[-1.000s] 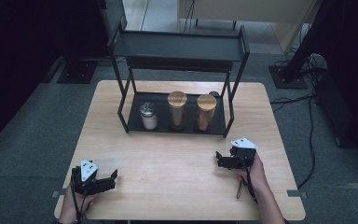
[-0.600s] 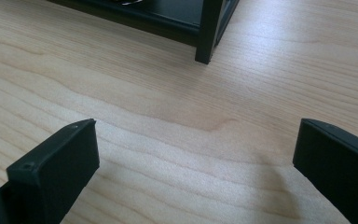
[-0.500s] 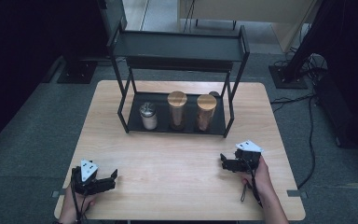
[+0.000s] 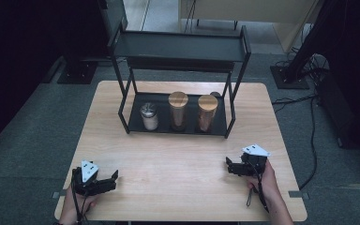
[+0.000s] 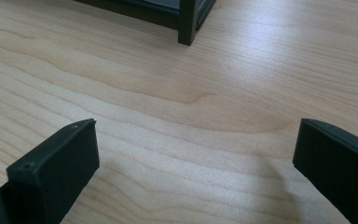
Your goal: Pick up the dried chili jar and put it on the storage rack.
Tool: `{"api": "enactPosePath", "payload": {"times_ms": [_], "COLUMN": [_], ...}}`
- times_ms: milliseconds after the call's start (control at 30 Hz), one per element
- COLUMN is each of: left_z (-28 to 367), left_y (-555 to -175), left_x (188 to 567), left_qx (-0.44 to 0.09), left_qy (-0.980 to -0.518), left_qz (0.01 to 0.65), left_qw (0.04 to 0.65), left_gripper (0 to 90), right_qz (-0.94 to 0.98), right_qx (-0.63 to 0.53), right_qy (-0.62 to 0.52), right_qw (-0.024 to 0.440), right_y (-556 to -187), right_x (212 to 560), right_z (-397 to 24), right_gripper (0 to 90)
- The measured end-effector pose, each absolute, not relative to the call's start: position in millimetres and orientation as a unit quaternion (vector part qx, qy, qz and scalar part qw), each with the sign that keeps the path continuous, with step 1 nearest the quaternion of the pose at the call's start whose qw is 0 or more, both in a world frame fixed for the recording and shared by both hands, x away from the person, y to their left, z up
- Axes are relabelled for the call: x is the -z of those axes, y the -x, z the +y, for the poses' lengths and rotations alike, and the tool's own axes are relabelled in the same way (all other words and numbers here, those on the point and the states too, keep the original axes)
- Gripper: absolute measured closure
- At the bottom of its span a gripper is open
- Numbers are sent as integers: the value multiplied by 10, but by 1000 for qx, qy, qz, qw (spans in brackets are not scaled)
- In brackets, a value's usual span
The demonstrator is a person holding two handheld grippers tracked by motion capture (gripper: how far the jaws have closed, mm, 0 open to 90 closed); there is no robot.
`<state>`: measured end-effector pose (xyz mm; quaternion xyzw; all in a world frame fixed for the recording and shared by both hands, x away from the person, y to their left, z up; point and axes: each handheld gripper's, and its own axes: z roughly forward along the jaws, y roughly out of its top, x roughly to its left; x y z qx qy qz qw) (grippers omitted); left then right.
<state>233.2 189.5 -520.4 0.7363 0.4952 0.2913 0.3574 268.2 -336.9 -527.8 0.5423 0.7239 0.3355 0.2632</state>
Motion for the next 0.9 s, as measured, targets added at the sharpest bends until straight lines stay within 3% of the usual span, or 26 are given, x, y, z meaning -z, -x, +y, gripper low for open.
{"api": "enactPosePath", "payload": {"times_ms": [900], "left_z": [1885], "left_y": [-2330], "left_x": [5205], "left_qx": [-295], "left_qy": [-738], "left_qz": [494], "left_qw": [354], "left_gripper": [7], "right_qz": [712], "right_qx": [-334], "right_qy": [-557], "right_qw": [268], "right_y": [-2417], "right_x": [5284], "right_z": [-3679], "right_gripper": [1]}}
